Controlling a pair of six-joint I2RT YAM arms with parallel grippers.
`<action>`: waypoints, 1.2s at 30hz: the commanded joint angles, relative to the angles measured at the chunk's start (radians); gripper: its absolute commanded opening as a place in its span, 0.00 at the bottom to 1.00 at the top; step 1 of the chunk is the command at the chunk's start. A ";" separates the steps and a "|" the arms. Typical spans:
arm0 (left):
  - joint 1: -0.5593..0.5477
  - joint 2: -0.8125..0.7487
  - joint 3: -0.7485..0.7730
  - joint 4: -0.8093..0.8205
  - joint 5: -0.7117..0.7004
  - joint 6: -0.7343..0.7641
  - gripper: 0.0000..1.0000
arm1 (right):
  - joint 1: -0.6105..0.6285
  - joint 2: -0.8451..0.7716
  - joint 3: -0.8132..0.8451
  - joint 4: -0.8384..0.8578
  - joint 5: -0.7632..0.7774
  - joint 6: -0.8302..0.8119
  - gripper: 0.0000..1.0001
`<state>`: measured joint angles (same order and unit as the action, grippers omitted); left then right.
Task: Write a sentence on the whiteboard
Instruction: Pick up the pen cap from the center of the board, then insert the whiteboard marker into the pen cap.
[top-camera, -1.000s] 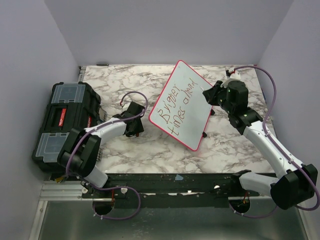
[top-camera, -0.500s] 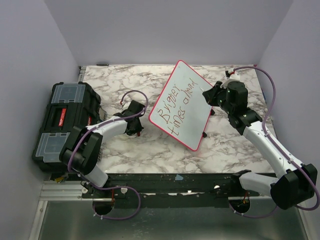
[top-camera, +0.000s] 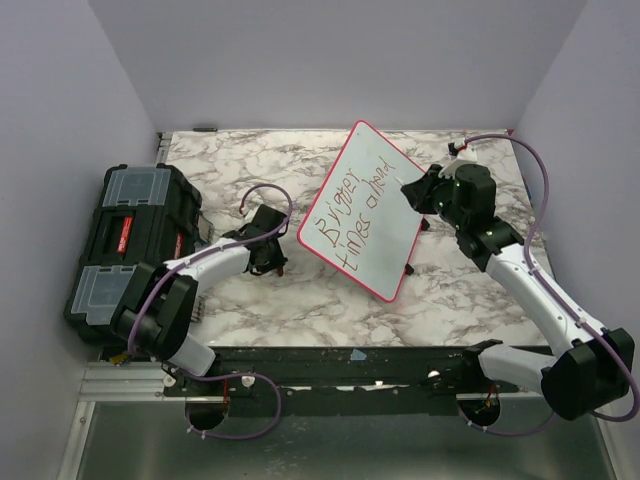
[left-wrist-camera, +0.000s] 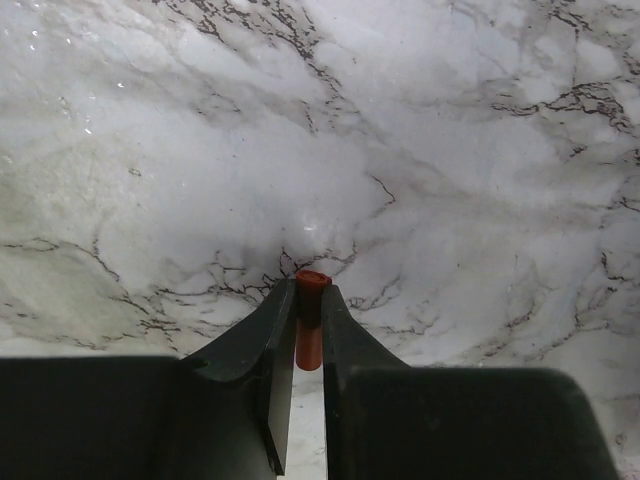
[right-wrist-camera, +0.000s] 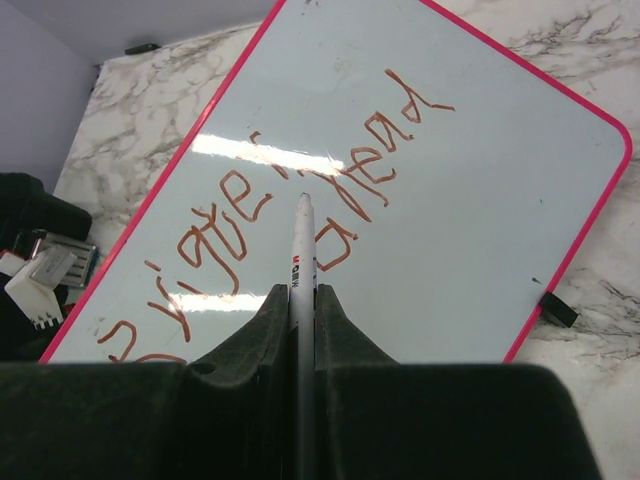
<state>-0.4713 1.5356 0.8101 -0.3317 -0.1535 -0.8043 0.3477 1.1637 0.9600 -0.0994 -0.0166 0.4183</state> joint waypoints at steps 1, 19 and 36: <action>0.000 -0.080 -0.020 0.004 0.048 -0.024 0.00 | 0.007 -0.036 -0.004 0.037 -0.078 -0.005 0.01; 0.005 -0.339 0.014 -0.120 -0.034 -0.159 0.00 | 0.061 -0.025 0.069 0.043 -0.246 0.016 0.01; 0.165 -0.438 0.191 -0.202 0.056 -0.239 0.00 | 0.352 0.098 0.243 0.034 -0.186 -0.067 0.01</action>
<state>-0.3386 1.0889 0.9234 -0.4686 -0.1310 -1.0367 0.6655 1.2346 1.1591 -0.0757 -0.2268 0.3790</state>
